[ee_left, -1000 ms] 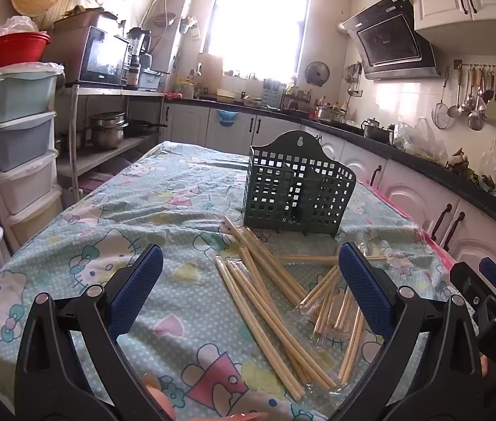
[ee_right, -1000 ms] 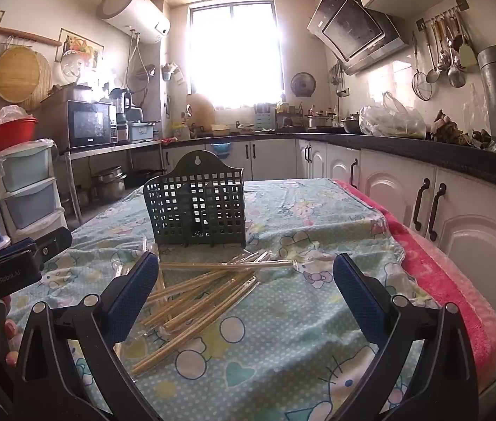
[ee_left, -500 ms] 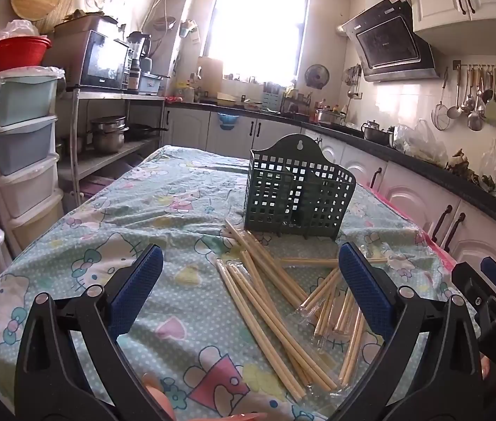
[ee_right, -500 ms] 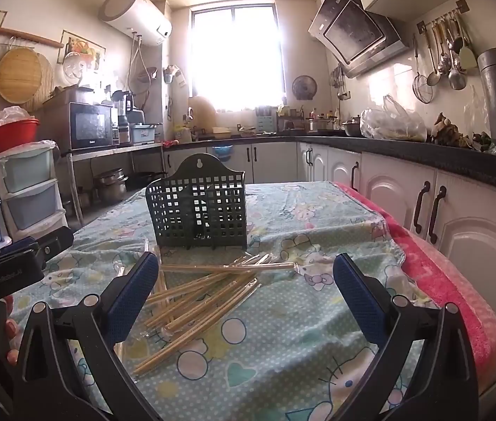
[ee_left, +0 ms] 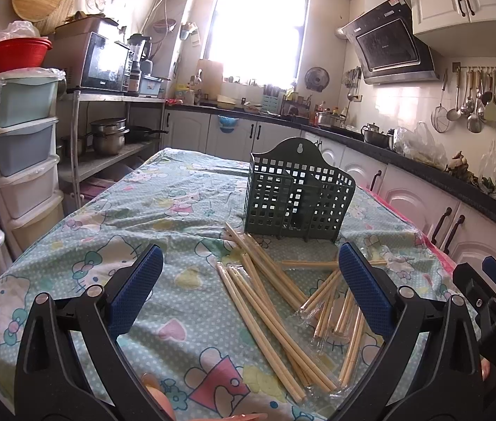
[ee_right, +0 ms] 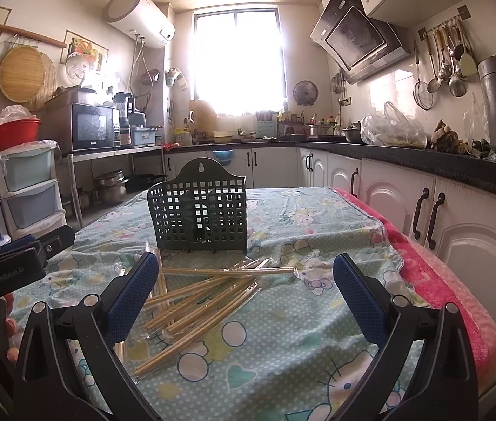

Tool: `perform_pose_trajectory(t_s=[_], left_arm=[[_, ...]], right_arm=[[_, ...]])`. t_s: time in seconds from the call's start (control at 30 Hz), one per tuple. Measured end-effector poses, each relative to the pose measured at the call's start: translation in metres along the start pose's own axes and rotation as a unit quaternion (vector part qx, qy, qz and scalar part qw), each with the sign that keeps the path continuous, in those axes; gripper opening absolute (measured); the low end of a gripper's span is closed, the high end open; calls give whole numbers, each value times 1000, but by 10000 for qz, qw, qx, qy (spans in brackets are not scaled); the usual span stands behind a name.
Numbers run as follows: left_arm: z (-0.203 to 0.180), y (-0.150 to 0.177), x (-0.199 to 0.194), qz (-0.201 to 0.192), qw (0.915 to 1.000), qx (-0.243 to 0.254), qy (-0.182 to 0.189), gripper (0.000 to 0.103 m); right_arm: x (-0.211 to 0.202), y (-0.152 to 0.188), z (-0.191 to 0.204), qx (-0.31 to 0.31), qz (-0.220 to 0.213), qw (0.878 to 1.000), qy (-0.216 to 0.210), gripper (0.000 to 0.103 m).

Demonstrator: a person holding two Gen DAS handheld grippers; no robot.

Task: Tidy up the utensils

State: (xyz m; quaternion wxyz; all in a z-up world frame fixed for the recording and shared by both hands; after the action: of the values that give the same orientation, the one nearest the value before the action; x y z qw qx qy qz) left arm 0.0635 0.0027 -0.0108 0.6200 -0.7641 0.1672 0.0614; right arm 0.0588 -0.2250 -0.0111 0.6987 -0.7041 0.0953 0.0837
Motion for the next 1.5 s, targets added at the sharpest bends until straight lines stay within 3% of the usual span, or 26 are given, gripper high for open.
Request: perform_pose_trajectory(t_s=[0.97,1.5], left_arm=[[-2,-3,0,9,10000,-47,30,93],[37,-6,16,124,9989,-350,-278,93]], right_arm=[[0,-1,-1,21,24,10000,-26,97],[43,3,24,-291,845,9950,-441,97]])
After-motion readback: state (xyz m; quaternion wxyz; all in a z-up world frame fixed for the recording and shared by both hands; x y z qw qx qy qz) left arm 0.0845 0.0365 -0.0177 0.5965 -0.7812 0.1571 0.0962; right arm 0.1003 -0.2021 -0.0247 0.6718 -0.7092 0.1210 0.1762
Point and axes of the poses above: each gripper's, at about its wrist camera, not at the fingertips, and x roughly the way its jaws point, z to its left, y to its underside, the point moved 7 cm from there along x, roughly the way its jaws point, and after that the axes turned 11 degrees about y, right-handed, at the moved point
